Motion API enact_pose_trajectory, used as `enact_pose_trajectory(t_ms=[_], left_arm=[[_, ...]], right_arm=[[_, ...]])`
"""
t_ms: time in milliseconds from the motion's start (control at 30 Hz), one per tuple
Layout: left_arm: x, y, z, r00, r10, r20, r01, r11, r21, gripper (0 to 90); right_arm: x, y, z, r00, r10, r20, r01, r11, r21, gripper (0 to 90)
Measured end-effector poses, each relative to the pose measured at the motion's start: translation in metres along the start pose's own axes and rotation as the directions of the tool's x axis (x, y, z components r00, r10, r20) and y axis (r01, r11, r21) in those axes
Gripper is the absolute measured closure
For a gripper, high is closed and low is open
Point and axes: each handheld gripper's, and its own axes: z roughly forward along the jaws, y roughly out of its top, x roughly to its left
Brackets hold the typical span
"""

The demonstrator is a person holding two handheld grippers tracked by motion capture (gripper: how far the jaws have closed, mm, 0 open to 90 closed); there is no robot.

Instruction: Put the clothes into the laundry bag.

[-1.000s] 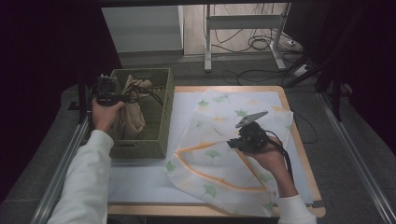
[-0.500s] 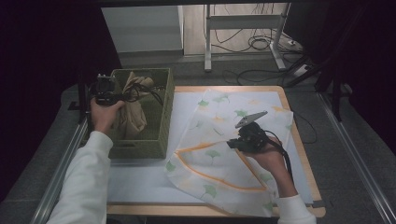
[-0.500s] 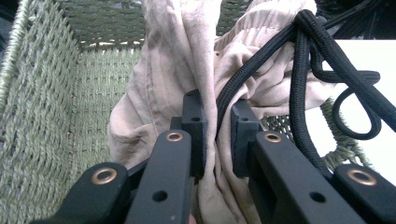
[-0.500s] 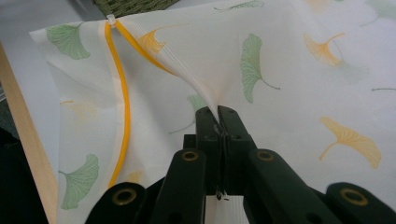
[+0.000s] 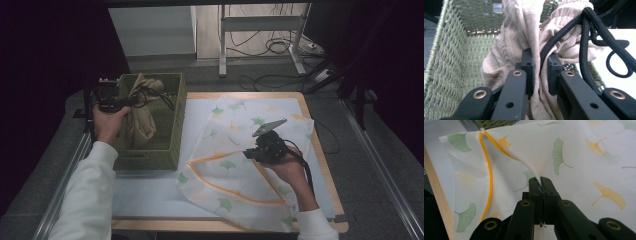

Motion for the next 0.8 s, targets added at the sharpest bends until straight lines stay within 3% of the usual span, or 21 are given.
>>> enact_pose_trajectory(t_ms=[400, 633, 800], left_arm=[[-0.013, 0.006, -0.018, 0.9985, 0.013, 0.053, -0.009, 0.9976, -0.069, 81.1], [-0.023, 0.008, -0.032, 0.9941, 0.031, 0.104, -0.019, 0.9938, -0.110, 81.1], [-0.027, 0.007, -0.038, 0.9926, 0.040, 0.115, -0.026, 0.9923, -0.121, 81.1]], right_arm=[[0.000, 0.000, 0.000, 1.0000, 0.004, 0.001, -0.004, 1.0000, 0.000, 87.4], [0.000, 0.000, -0.001, 1.0000, 0.003, 0.001, -0.003, 1.0000, 0.003, 87.4], [0.000, 0.000, 0.000, 1.0000, -0.001, 0.001, 0.001, 1.0000, 0.003, 87.4]])
